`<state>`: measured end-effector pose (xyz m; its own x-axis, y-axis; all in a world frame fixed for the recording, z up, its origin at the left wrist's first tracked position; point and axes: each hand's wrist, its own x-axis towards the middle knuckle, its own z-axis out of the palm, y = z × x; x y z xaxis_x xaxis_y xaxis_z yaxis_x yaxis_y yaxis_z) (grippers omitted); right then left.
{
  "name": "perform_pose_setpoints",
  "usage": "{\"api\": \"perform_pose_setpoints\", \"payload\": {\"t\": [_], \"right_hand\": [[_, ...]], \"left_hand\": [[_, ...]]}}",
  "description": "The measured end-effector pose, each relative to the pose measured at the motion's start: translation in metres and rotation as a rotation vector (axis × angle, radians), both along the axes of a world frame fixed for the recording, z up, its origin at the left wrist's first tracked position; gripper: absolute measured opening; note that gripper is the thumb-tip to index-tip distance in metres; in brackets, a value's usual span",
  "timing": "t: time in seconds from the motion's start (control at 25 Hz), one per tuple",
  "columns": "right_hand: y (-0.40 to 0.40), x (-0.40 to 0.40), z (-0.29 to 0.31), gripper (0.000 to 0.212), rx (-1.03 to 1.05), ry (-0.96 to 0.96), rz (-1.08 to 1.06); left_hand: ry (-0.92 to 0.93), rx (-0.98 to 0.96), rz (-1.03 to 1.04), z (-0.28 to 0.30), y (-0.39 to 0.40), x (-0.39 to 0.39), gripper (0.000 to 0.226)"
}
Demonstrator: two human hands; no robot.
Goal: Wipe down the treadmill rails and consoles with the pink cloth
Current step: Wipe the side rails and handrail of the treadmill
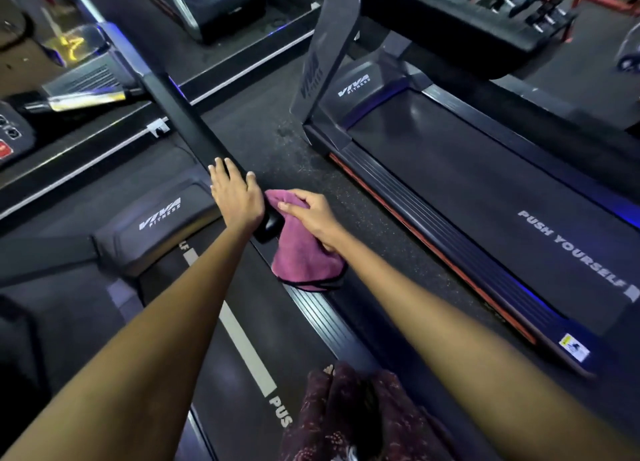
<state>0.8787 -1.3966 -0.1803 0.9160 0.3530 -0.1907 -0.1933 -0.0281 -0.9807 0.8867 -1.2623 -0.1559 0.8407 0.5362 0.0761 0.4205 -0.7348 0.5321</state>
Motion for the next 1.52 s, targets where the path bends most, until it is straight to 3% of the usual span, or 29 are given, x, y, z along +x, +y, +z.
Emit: {"api": "perform_pose_setpoints", "payload": {"t": [0.16,0.36,0.56,0.72,0.92,1.36,1.52], "right_hand": [[-0.004,-0.007,-0.017,0.025,0.057,0.082,-0.013],[0.002,0.009,-0.007,0.023,0.054,0.003,0.033],[0.002,0.007,-0.024,0.025,0.095,0.096,0.040],[0.005,0.019,-0.011,0.025,0.077,-0.039,0.084],[0.000,0.016,-0.021,0.028,0.132,0.082,0.094],[0.010,0.043,-0.032,0.027,0.179,-0.075,0.179],[0.009,0.056,-0.051,0.026,0.336,-0.171,0.323]], "left_hand": [[-0.007,0.006,0.010,0.000,-0.001,0.000,0.053],[-0.001,0.011,-0.003,-0.001,0.000,0.001,0.052],[0.010,0.020,0.000,-0.004,0.002,0.000,0.053],[-0.001,0.013,-0.011,-0.006,0.004,0.002,0.052],[-0.021,0.001,0.004,-0.007,0.004,0.004,0.052],[-0.079,-0.046,0.049,-0.005,0.001,0.006,0.053],[-0.083,-0.008,0.113,-0.006,0.003,0.009,0.056]]}}
